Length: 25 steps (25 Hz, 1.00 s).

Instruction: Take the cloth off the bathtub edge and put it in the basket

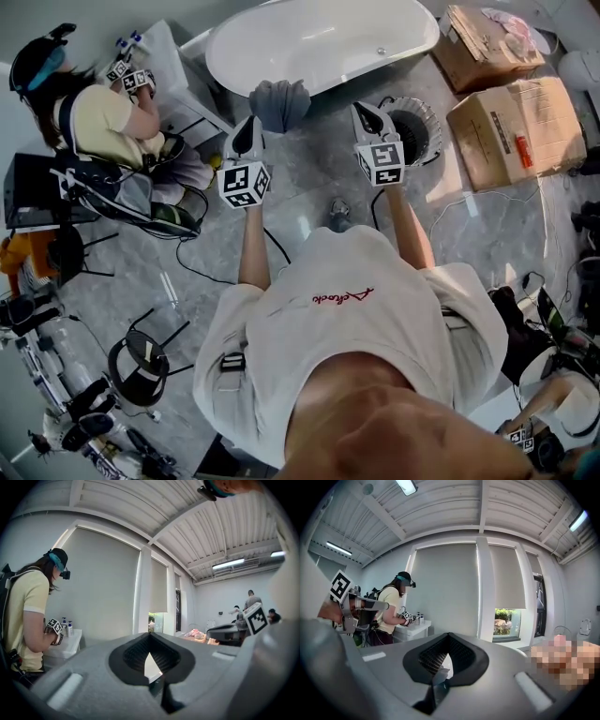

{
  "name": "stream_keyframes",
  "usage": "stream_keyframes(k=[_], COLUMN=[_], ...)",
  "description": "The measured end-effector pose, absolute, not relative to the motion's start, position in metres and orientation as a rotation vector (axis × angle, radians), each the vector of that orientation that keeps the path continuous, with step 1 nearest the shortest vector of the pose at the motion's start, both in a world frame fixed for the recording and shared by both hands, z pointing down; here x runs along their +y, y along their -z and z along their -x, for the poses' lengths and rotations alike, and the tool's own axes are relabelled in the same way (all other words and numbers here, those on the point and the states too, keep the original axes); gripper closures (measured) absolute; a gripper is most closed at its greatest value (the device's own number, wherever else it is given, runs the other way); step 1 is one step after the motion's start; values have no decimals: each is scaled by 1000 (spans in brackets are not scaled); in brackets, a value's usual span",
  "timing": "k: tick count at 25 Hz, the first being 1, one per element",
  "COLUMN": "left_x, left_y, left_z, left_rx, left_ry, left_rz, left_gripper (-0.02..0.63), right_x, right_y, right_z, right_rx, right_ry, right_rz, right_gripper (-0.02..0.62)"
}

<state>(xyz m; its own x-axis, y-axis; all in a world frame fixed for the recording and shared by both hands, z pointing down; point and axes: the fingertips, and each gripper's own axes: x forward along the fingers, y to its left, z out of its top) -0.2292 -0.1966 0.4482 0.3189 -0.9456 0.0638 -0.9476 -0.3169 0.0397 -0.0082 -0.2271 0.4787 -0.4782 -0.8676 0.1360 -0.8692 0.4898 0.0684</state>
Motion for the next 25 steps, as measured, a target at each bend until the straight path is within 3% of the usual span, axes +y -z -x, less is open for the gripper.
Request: stream_keyframes(k=[25], left_x=[-288], left_y=[-455], left_z=[204], left_rx=[-1885], left_ry=[-89], left_rz=[-2409], left_gripper=[606], right_x=[-335], right_y=[-491], right_z=[-8], right_rx=[-2643], right_ry=[-63], right_rz=[-1401], right_gripper=[589])
